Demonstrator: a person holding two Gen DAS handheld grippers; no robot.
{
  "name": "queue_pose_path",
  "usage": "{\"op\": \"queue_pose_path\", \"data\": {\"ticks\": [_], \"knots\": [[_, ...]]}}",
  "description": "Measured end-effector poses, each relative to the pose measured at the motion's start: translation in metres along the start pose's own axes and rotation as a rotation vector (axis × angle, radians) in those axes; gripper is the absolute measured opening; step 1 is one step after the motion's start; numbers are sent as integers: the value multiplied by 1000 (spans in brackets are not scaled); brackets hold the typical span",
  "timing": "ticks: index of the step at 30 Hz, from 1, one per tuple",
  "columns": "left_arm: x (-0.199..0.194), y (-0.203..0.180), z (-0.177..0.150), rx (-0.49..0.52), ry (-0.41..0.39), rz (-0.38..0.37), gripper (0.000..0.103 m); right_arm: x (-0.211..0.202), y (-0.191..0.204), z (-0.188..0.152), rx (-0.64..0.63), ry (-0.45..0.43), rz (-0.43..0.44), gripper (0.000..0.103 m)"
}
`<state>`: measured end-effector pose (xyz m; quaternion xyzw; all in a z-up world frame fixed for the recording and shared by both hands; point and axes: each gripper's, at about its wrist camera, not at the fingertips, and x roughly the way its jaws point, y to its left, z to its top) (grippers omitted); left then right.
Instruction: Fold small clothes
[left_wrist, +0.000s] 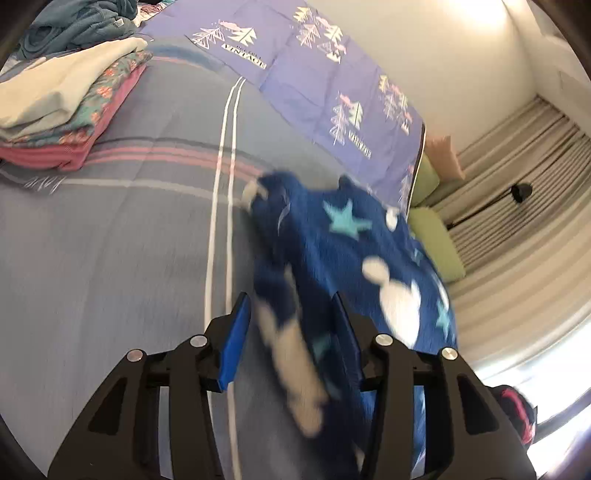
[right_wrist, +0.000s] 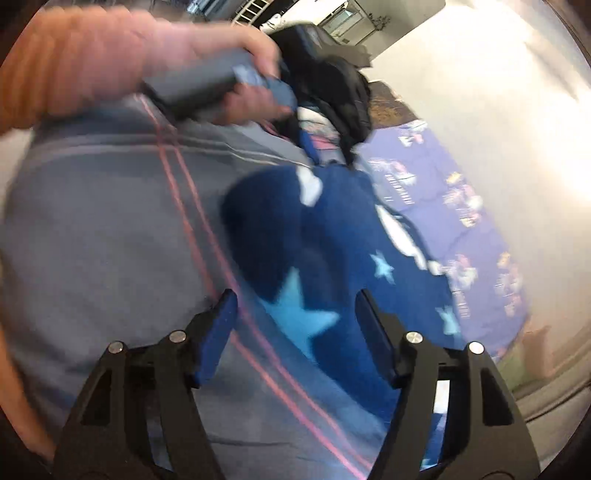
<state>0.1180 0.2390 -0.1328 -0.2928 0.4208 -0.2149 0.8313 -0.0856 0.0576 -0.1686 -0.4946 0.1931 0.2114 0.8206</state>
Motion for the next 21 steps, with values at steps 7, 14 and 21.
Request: {"op": "queue_pose_path", "data": {"ticks": [7, 14, 21], "knots": [[-39, -12, -57, 36, 25, -80, 53, 15, -2, -6, -29, 4, -124, 70], [-61, 6, -69, -64, -31, -110, 53, 8, -8, 23, 41, -122, -101, 67], [-69, -25, -108, 123, 3, -224, 53, -12, -54, -1, 226, -87, 70, 75]]}}
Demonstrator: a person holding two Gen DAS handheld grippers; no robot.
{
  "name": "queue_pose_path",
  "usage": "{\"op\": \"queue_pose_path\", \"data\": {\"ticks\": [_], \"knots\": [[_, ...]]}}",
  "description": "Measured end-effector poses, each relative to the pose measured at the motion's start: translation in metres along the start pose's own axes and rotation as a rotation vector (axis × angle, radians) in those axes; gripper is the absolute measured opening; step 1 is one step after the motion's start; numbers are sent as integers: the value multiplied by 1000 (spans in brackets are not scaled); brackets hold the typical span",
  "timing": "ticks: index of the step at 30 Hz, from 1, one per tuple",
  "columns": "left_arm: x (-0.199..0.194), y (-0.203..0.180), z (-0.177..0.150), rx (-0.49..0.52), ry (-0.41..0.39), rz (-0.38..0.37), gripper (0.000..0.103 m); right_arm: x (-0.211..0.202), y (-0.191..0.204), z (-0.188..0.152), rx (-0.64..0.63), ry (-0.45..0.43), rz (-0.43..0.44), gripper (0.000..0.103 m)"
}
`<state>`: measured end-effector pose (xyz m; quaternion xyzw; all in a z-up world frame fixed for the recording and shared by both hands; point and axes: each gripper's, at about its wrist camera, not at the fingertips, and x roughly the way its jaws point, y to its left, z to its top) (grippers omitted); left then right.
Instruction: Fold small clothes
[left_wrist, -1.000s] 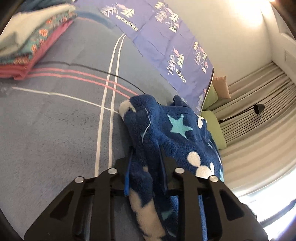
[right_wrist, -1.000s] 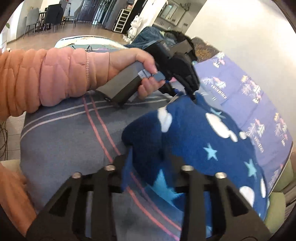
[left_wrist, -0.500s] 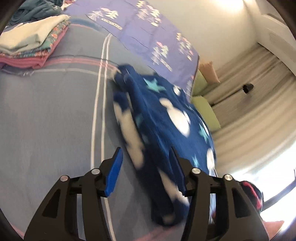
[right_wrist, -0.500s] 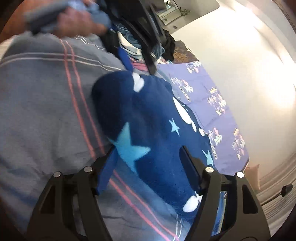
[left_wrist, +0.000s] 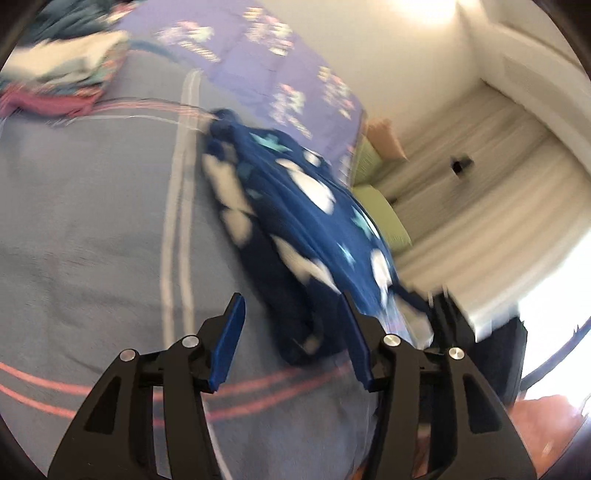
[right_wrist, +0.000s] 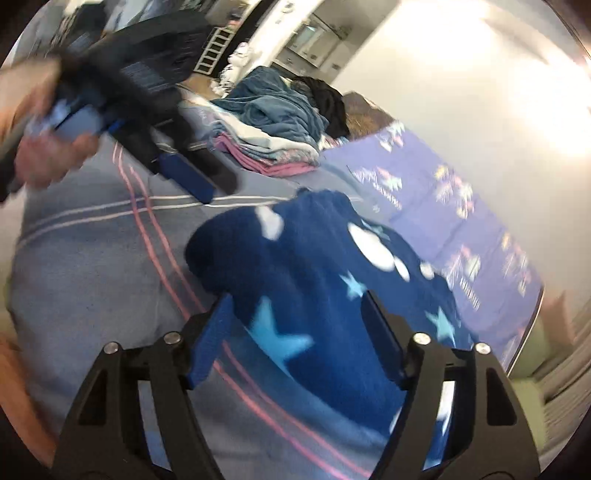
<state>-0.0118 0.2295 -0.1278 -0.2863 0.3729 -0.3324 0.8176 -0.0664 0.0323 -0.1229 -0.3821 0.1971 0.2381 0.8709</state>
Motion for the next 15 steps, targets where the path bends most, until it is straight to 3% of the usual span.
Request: {"op": "queue_pose_path", "data": {"ticks": [4, 7, 8, 10, 11, 13, 14, 15], "knots": [[10, -34, -16, 220, 39, 7, 52, -17, -34, -10, 132, 33, -21, 80], [26, -40, -19, 284, 79, 68, 49, -18, -52, -11, 196, 54, -57, 81], [35, -39, -18, 293, 102, 82, 44, -18, -56, -12, 211, 57, -57, 81], [45, -32, -15, 270, 136, 110, 10, -18, -56, -17, 227, 61, -57, 83], [44, -28, -10, 226, 150, 94, 10, -21, -53, -19, 220, 61, -57, 83], [25, -31, -3, 178, 103, 25, 8, -24, -46, -20, 180, 61, -47, 86], [12, -38, 0, 196, 67, 25, 8, -24, -39, -22, 156, 62, -34, 86], [2, -46, 1, 231, 41, 40, 0, -22, -33, -22, 131, 65, -19, 87]]}}
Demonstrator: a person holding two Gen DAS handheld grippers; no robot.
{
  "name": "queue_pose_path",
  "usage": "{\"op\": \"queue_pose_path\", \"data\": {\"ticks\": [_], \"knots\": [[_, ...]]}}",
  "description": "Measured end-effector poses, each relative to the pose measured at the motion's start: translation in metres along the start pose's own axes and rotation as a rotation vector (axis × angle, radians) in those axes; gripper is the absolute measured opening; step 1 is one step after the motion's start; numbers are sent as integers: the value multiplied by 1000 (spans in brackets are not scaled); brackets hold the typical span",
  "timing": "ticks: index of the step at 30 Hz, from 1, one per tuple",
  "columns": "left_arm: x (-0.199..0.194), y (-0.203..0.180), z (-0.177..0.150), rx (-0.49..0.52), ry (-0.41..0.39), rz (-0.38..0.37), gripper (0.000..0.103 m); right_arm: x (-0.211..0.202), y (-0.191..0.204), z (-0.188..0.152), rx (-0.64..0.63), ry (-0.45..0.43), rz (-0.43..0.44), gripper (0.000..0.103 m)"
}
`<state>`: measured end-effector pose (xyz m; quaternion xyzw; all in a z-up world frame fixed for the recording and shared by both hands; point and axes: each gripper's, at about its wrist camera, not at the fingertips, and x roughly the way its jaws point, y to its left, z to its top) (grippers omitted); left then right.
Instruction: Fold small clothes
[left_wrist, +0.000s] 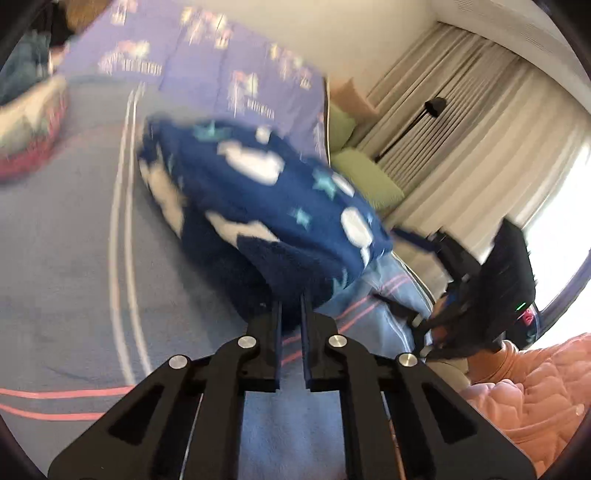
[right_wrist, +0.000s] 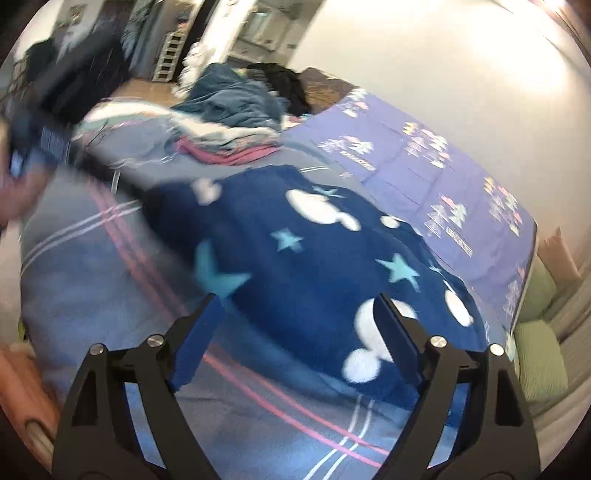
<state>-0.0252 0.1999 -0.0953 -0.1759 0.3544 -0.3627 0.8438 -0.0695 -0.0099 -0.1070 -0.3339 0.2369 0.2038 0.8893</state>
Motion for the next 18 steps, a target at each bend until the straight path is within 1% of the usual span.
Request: {"op": "queue_pose_path", "data": {"ticks": [1, 2, 4, 6, 7, 8, 9, 10, 11, 14, 15, 16, 17, 18], "knots": [[-7, -3, 0, 18, -18, -7, 0, 3, 9, -1, -35, 4, 11, 87], [-11, -2, -1, 15, -34, -22, 0, 5, 18, -2, -60, 6, 11, 87], [-13, 0, -6, -9, -39, -37, 0, 15, 40, -2, -128, 12, -4, 87], [-7, 6, -11, -40, -32, -12, 0, 25, 60, -3, -200, 15, -40, 87], [-6, 6, -13, -52, -28, -5, 0, 30, 71, -5, -253, 18, -72, 87], [-2, 9, -15, -65, -17, -1, 4, 35, 77, -6, -281, 21, -98, 87], [-2, 11, -18, -70, -6, 1, 19, 38, 82, -7, -304, 18, -125, 87], [1, 12, -20, -74, 3, 15, 42, 39, 83, -7, -308, 15, -136, 88], [5, 14, -22, -75, 13, 31, 47, 40, 82, -7, -303, 21, -138, 88], [33, 15, -22, -81, 76, -8, 47, 42, 75, -7, -274, 43, -154, 89], [41, 16, -22, -96, 94, -8, 27, 43, 72, -8, -263, 50, -155, 89], [46, 17, -21, -113, 106, -3, 14, 42, 69, -10, -247, 56, -153, 89], [47, 20, -17, -147, 111, -16, 13, 41, 68, -10, -239, 57, -153, 89], [40, 21, -13, -184, 86, -58, 11, 39, 68, -11, -235, 51, -152, 89]]}}
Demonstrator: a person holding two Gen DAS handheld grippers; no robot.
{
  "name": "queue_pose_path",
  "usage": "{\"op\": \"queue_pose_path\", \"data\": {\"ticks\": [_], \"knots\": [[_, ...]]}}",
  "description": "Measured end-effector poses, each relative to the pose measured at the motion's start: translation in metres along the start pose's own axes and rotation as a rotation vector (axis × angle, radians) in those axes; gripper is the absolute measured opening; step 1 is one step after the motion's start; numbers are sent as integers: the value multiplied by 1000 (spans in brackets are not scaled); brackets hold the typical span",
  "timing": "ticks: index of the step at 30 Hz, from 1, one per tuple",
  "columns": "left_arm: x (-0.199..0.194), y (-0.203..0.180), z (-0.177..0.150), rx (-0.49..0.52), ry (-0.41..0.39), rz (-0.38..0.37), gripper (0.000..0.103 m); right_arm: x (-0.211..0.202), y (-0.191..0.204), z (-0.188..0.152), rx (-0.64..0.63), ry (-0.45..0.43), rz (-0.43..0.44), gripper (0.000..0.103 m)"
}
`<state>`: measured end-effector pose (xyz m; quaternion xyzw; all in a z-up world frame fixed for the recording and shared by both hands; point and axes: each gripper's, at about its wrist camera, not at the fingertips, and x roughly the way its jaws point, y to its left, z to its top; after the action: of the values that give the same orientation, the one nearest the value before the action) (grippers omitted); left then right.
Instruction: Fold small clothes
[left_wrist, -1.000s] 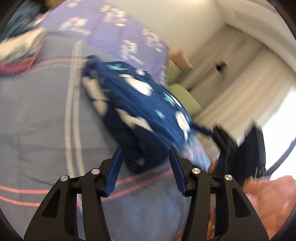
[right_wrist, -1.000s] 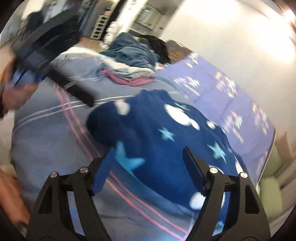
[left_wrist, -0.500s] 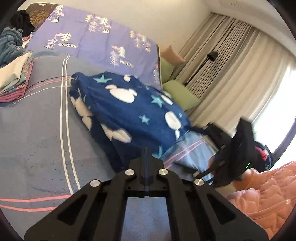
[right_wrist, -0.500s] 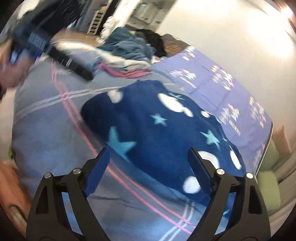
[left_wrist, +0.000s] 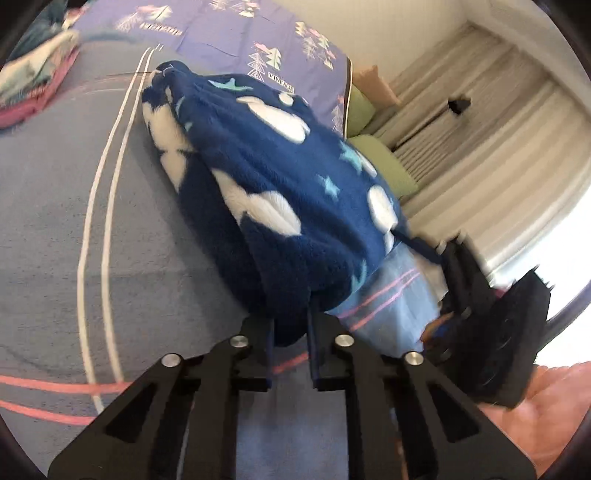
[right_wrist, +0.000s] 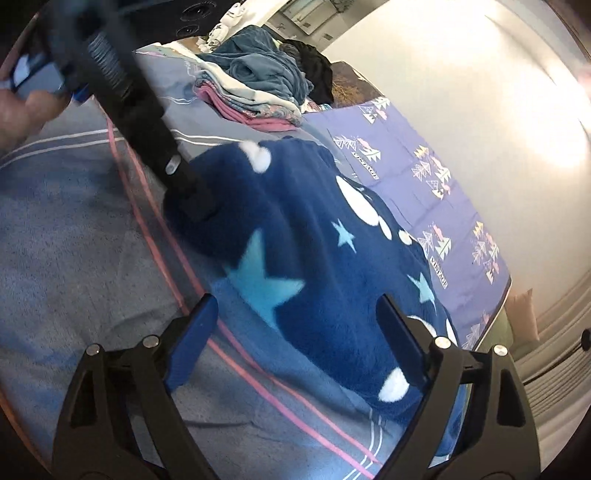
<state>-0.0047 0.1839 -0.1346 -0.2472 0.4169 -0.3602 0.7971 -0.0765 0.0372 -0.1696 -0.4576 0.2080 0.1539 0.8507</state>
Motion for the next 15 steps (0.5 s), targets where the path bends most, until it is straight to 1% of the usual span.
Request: {"op": "queue_pose_path", "data": {"ticks": [2, 3, 5, 7, 9, 11, 12, 14, 15], "knots": [[-19, -4, 7, -35, -45, -76, 8, -4, 7, 1, -20, -37, -1, 89], [-30, -10, 10, -31, -61, -92, 8, -6, 12, 3, -40, -61, -6, 89], [-40, -21, 11, 8, -69, -49, 6, -8, 28, 9, -106, -133, -39, 89], [-45, -26, 10, 35, -70, -15, 1, -6, 39, 17, -146, -186, -88, 89], [-46, -23, 10, 27, -77, -23, 0, -2, 43, 25, -148, -208, -142, 89], [-49, -18, 11, 8, -97, -39, 0, 5, 43, 32, -142, -202, -142, 89], [-53, -15, 12, 5, -109, -34, 0, 8, 43, 34, -137, -195, -129, 87], [-59, -9, 12, -9, -131, -23, 0, 14, 38, 38, -119, -180, -84, 76], [-62, -5, 13, -15, -143, -11, 0, 15, 38, 39, -114, -178, -70, 64]]}}
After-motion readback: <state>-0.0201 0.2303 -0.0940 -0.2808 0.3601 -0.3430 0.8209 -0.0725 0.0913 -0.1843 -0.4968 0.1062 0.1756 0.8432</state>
